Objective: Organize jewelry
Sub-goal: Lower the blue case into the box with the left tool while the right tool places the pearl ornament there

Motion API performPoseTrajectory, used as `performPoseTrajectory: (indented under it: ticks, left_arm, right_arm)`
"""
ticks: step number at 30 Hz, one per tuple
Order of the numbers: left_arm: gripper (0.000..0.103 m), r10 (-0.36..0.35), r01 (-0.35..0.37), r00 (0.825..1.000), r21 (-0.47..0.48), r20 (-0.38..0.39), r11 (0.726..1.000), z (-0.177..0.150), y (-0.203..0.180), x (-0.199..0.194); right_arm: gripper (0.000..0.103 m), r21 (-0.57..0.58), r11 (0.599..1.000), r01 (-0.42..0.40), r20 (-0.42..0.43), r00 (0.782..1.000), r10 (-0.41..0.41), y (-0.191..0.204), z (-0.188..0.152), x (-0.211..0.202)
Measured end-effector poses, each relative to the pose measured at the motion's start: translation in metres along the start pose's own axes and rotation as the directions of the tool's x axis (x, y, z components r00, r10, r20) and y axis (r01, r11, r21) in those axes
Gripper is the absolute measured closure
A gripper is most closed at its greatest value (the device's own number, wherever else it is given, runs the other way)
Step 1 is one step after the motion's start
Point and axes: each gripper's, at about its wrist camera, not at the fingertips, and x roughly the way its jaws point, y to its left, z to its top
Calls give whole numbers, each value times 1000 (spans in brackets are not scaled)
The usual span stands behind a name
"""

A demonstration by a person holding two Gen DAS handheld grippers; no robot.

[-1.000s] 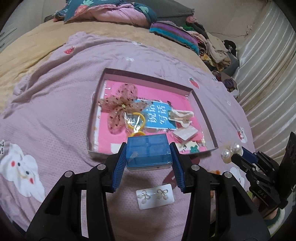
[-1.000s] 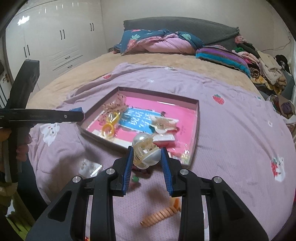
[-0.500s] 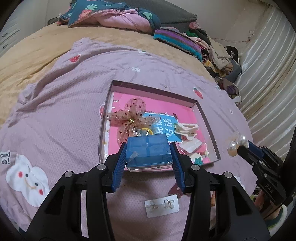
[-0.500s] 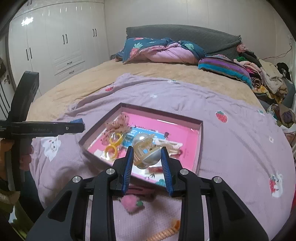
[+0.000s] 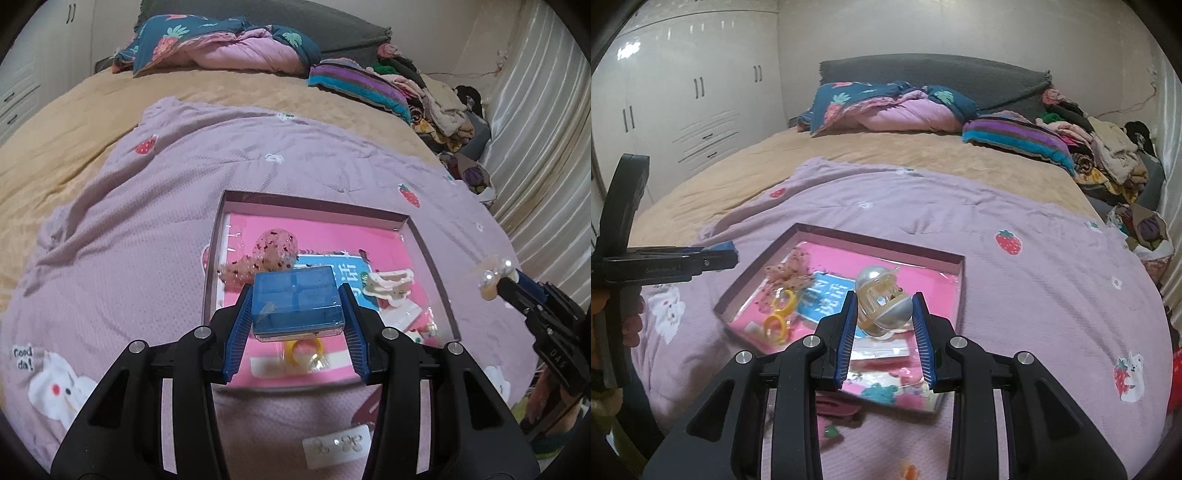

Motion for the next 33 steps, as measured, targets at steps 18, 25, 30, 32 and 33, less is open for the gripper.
performPoseTrajectory:
  ticks: [18, 25, 30, 32, 33]
  left_arm:
    - [66, 127, -123, 988, 52, -87, 991, -11, 18, 59]
    - [65, 136, -131, 986, 59, -101, 990, -16, 21, 64]
    - [65, 137, -131, 985, 58, -109, 990, -19, 23, 64]
    - [65, 139, -133, 984, 60, -111, 989, -20, 23, 64]
    - [65, 140, -134, 984, 60, -112, 989, -20, 23, 64]
  right_arm:
    - [74, 80, 996, 42, -110, 993, -33, -34, -20, 55]
    - [74, 93, 995, 36, -160, 987, -20, -33, -32, 74]
    - [74, 94, 995, 39, -177, 984, -22, -33, -36, 78]
    - [74, 93, 995, 45, -188, 982, -27, -32, -38, 79]
    - [74, 94, 995, 45, -192, 981, -26, -32, -39, 79]
